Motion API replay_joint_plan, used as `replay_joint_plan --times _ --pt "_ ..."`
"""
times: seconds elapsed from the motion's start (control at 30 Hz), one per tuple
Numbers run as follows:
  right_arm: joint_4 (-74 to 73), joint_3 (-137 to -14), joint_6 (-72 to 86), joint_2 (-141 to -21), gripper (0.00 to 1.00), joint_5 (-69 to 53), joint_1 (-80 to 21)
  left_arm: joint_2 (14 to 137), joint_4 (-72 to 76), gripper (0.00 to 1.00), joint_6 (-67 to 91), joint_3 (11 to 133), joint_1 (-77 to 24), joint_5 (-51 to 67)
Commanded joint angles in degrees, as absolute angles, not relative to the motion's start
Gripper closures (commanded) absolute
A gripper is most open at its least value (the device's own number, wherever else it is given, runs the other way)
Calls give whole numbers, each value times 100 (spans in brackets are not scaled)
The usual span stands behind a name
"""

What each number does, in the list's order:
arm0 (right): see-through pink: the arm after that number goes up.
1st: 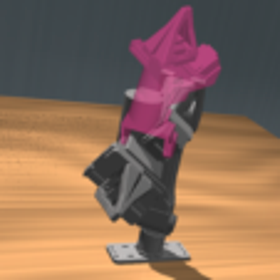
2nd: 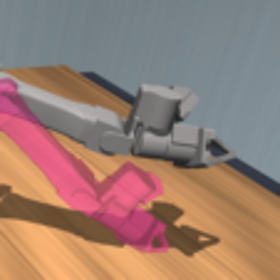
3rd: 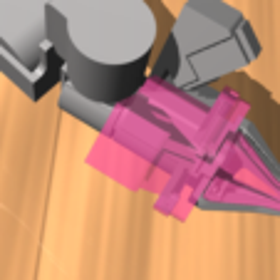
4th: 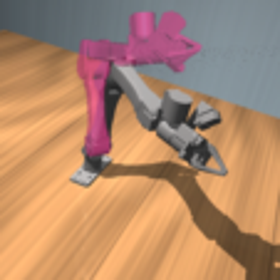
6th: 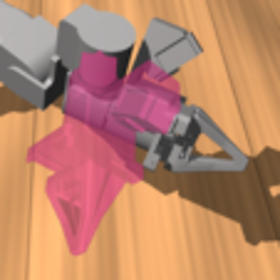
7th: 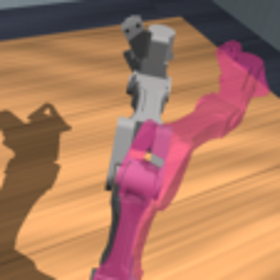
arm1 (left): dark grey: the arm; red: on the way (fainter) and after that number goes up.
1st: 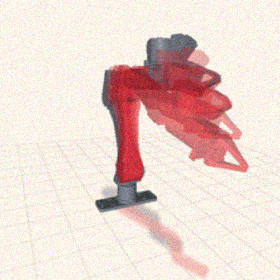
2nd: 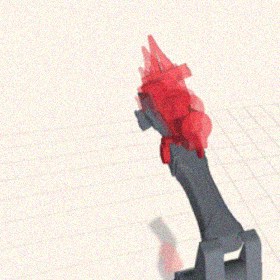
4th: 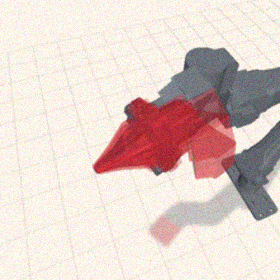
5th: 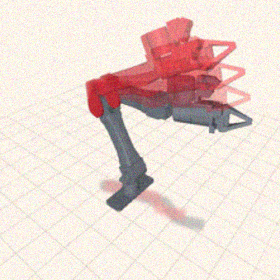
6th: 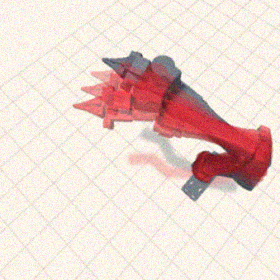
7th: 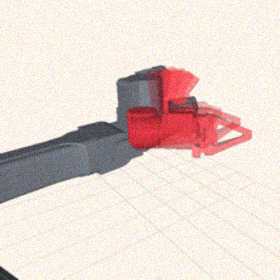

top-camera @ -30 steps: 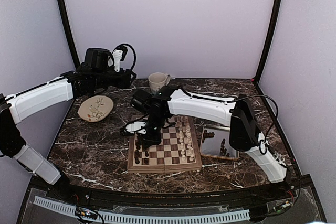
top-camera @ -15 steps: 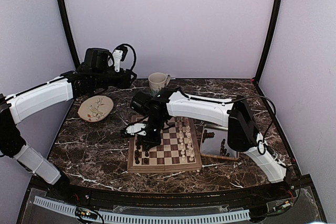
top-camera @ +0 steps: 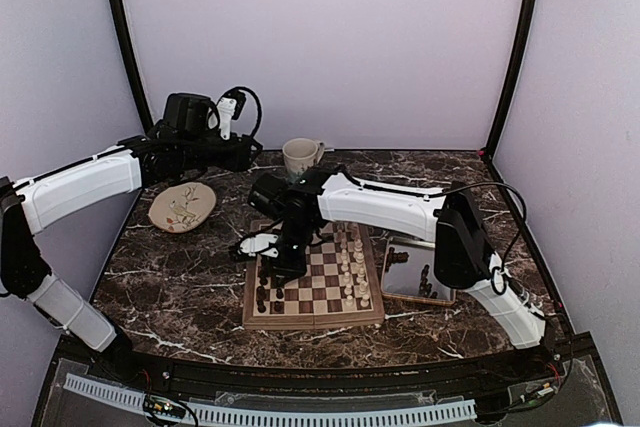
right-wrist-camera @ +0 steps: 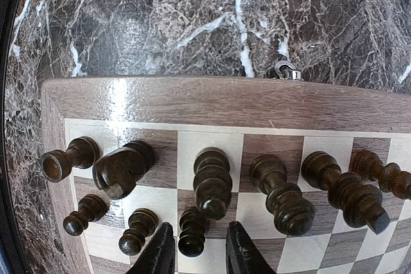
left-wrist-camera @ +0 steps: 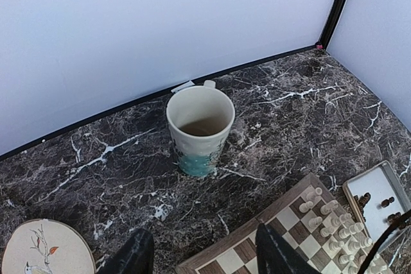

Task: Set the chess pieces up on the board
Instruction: Place the pawn at c7, then pick up the pawn from the storage box.

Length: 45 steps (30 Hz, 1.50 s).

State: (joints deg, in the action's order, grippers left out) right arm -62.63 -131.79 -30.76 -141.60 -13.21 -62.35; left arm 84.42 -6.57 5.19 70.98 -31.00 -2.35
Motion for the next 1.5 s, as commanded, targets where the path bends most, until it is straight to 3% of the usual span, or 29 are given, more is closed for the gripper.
replay_joint_plan --times 0.0,0.23,0.6,0.93,1.47 --pt "-6164 -13139 -3025 -13518 71 -1222 -6213 8444 -725 44 530 7181 -3075 -152" --pt "-6015 -12180 -3004 -12516 70 -1169 -5861 8505 -727 44 527 7167 -3076 -99" --pt "-5475 -8652 -2899 -10136 72 -1025 -4506 8655 -749 44 565 7200 -3076 90" --pt "-5336 -6724 -2826 -9416 74 -330 -3310 8818 -796 44 634 7265 -3072 355" --pt "-4843 -6401 -2732 -9923 73 -268 -3226 8883 -811 44 701 7294 -3088 558"
